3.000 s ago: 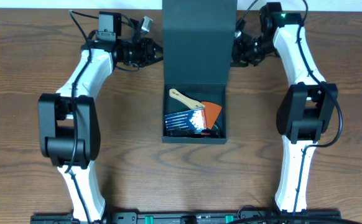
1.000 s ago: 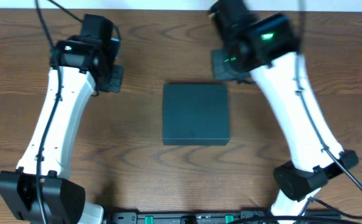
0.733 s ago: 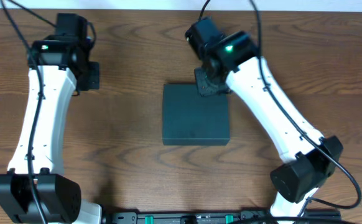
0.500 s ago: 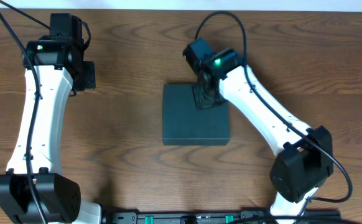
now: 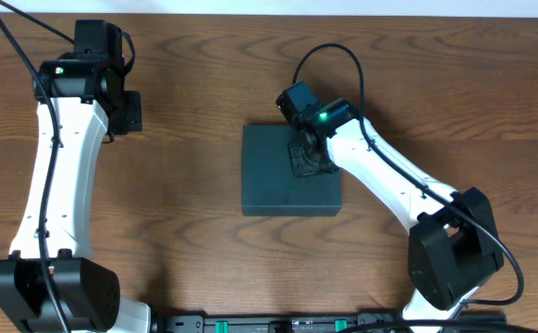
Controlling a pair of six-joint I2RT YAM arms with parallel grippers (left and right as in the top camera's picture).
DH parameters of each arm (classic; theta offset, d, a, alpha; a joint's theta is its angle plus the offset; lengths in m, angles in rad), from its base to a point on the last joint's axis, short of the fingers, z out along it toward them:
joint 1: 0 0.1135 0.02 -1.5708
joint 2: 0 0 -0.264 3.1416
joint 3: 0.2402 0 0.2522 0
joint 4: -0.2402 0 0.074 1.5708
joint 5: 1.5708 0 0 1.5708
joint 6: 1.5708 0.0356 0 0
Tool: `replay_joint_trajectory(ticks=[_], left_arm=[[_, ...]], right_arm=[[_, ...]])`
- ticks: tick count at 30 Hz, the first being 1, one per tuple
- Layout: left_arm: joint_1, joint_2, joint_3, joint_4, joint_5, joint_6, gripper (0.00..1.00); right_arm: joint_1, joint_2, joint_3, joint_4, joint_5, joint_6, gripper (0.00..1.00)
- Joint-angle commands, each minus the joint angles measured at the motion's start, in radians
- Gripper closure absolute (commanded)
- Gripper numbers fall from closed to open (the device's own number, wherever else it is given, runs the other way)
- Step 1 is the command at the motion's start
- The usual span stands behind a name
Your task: Pack container
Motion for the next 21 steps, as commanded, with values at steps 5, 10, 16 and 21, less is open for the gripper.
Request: replay_joint_trajectory(ticks=[5,10,16,21], left_arm=[[0.003,-0.013,0.011,0.016,-0.013,-0.008,0.01],[0.03,-0.013,0.011,0.069,-0.012,-0.009,0.01],[0.05,-0.021,0.01,0.029,0.033,-0.017,0.01],[0.037,-0.129,-0.1,0.048,0.071,-0.017,0.01]], right_arm=[[-0.064,0.037,0.014,0.05,0.092,-0.008,0.83],[-0.23,0.037,0.093,0.074,0.101,-0.065,0.27],[-0.441,0.029,0.129,0.082,0.051,-0.153,0.01],[-0.534,-0.032,0.123,0.036,0.041,-0.149,0.01]])
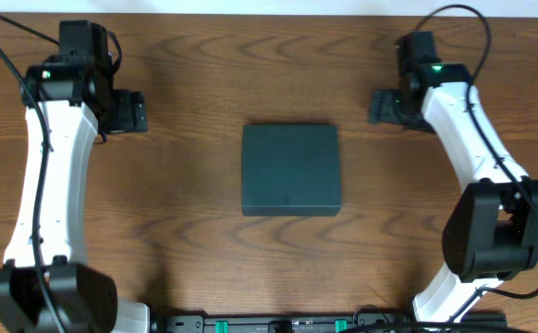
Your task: Pack container
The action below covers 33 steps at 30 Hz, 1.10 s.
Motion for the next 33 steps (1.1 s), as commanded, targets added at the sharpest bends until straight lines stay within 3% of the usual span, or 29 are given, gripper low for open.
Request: replay_joint_trajectory(ticks=[1,9,15,19,21,25,33], left_arm=[[-0.013,-0.135,-0.101,0.025,0.04,-0.006,0.01],[-0.099,-0.625,-0.448,0.214,0.074,0.006,0.01],[-0.141,-0.991,-0.715,0.339,0.074,0.038,0.01],[-0.15,-1.197,-0.872,0.452,0.005,0.052,0.02],[-0.15,-1.267,-0.914,0.46,-0.07,0.052,0.02],[-0.15,-1.316,-0.936,0.456,-0.076,0.051,0.01],[-0.15,-1.307,-0.936,0.452,-0.076,0.051,0.01]], right_arm=[[-0.027,-0.088,0.007,-0.03,-0.013,-0.021,0.01],[0.072,-0.423,-0.179,0.014,0.099,0.0,0.01],[0.236,-0.802,-0.511,0.147,0.243,0.125,0.01],[0.298,-1.005,-0.729,0.235,0.311,0.109,0.01],[0.306,-1.075,-0.8,0.263,0.311,0.077,0.01],[0.304,-1.16,-0.869,0.249,0.34,0.074,0.01],[0.304,-1.175,-0.88,0.206,0.371,0.085,0.01]])
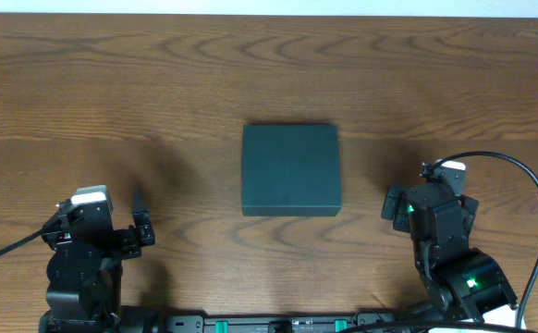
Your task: Pack container
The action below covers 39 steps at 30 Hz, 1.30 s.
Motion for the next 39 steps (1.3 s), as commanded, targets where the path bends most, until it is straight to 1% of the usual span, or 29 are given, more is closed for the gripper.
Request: replay_joint_trajectory(ticks=[1,4,21,24,27,29,31,34,35,39], left_arm=[[-0.002,0.002,-0.004,0.003,-0.018,0.016,0.02],[-0.002,0.002,-0.004,0.003,-0.018,0.016,0.01],[-0.002,0.002,-0.004,0.003,-0.018,0.016,0.01],[-0.002,0.002,-0.004,0.003,-0.018,0.016,0.02],[-0.002,0.002,-0.004,0.003,-0.018,0.017,0.01],[-0.002,0.002,-0.004,0.003,-0.018,0.016,0.02],[-0.002,0.002,-0.004,0.003,-0.018,0.016,0.01],[-0.002,0.002,-0.004,0.003,-0.018,0.017,0.02],[-0.002,0.002,-0.004,0.003,-0.019,0.016,0.01],[-0.002,0.002,-0.004,0.003,-0.018,0.017,0.02]], right_arm=[[0.008,-0.004,-0.005,-0.001,0.008,0.006,0.01],[0.008,-0.004,-0.005,-0.001,-0.019,0.006,0.01],[0.008,-0.014,-0.006,-0.002,-0.02,0.006,0.01],[-0.016,-0.089,-0.006,-0.005,-0.025,0.008,0.01],[-0.04,-0.219,-0.006,-0.004,-0.126,0.005,0.01],[-0.073,-0.315,-0.01,0.0,-0.195,-0.025,0.01],[-0.11,-0.396,-0.027,0.038,-0.286,-0.135,0.01],[-0.166,-0.477,-0.092,0.181,-0.413,-0.299,0.01],[-0.183,-0.499,-0.129,0.246,-0.432,-0.322,0.01],[-0.206,-0.545,-0.272,0.462,-0.404,-0.328,0.01]])
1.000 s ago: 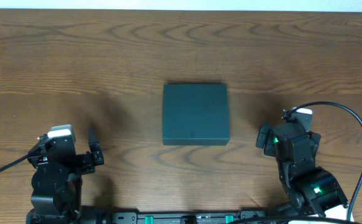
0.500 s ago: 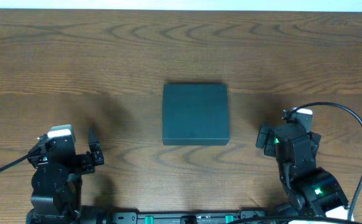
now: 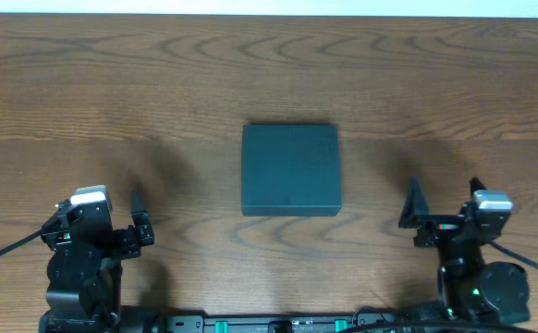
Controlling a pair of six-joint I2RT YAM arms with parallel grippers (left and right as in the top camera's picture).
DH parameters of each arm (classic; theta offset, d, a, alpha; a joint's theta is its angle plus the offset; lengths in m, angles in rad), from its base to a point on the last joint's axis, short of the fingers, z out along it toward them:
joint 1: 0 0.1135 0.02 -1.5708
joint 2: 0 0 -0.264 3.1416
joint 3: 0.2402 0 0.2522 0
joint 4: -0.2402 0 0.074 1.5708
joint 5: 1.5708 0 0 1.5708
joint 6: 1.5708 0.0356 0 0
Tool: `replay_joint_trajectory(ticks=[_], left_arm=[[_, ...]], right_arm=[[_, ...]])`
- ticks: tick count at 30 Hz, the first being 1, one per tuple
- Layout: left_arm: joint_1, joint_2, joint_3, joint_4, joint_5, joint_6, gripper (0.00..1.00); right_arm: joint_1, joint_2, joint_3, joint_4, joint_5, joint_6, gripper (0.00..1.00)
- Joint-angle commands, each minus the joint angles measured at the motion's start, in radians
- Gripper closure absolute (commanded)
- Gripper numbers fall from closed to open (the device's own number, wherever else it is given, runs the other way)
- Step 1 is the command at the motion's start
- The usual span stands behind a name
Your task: Pack container
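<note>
The container (image 3: 291, 170) is a dark teal square box with its lid on, lying flat at the middle of the table. Nothing touches it. Both arms are folded back at the front edge. My left gripper (image 3: 139, 215) is well to the box's front left. My right gripper (image 3: 413, 205) is to its front right. Each is seen edge-on from above, with nothing visible in its fingers, and its opening does not show.
The wooden table (image 3: 269, 65) stretches around the box. A black rail (image 3: 278, 324) with green connectors runs along the front edge between the two arm bases.
The right arm has settled further to the right and its gripper now shows a little farther from the box. The left arm and the box have not moved.
My right gripper first rested on the right part of the box lid, with the left arm stretched out far left. Then both grippers stood apart from the box at the back corners. Later both arms were folded at the front edge, where they are now.
</note>
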Motion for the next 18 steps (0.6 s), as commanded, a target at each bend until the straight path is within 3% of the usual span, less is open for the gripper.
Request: replay_joint_trajectory(ticks=[1,7,13,18], left_arm=[[-0.002,0.002,-0.004,0.003,-0.012,0.016,0.01],[-0.002,0.002,-0.004,0.003,-0.012,0.016,0.01],[-0.002,0.002,-0.004,0.003,-0.012,0.016,0.01],[-0.002,0.002,-0.004,0.003,-0.012,0.016,0.01]], right_arm=[[-0.018,-0.031,-0.12,0.117,-0.038,-0.078,0.01],[-0.02,-0.081,-0.3,0.372,-0.037,-0.172,0.01],[-0.039,-0.201,-0.393,0.375,-0.033,-0.18,0.01],[-0.04,-0.198,-0.408,0.346,-0.033,-0.177,0.01]])
